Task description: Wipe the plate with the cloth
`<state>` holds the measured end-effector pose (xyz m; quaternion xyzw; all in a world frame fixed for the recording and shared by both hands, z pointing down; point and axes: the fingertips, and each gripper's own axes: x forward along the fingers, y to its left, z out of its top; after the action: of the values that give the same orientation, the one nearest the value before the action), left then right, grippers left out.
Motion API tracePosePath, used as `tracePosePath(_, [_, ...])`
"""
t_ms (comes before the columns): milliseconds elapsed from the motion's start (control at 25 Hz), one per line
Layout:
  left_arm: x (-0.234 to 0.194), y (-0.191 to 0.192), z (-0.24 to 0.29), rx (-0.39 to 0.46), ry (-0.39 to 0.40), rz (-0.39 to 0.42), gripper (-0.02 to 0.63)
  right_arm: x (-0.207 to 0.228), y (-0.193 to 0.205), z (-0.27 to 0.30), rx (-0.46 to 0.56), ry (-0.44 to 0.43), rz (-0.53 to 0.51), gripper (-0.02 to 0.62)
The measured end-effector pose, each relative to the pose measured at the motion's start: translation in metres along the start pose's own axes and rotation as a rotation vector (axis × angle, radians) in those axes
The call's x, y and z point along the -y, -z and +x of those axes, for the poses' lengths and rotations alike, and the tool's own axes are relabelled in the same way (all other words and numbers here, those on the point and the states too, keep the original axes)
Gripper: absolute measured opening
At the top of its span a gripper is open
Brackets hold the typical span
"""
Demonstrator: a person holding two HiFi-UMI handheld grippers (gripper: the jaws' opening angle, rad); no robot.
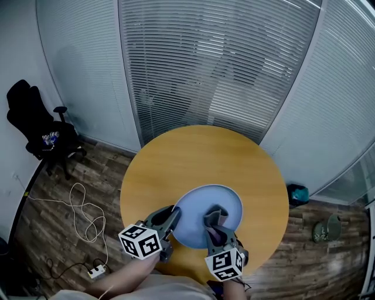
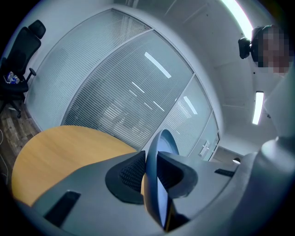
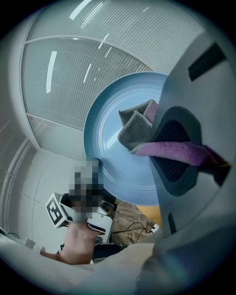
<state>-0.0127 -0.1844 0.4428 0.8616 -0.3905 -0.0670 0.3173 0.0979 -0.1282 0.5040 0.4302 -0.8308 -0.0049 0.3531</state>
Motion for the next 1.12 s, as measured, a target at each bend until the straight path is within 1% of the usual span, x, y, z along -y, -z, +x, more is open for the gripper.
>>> tracePosePath(440, [-0.008, 0.000, 0.001, 0.009, -0.025, -0.007, 0.063, -0.041, -0.013, 0.012, 0.028, -0.100, -0.033, 0.051])
tracePosePath(1120, [-0.010, 0.000, 0.000, -0.002, -0.022, -0.005, 0.063, -0.091, -0.040, 0.018, 0.087, -0.228, -0.104, 0.051])
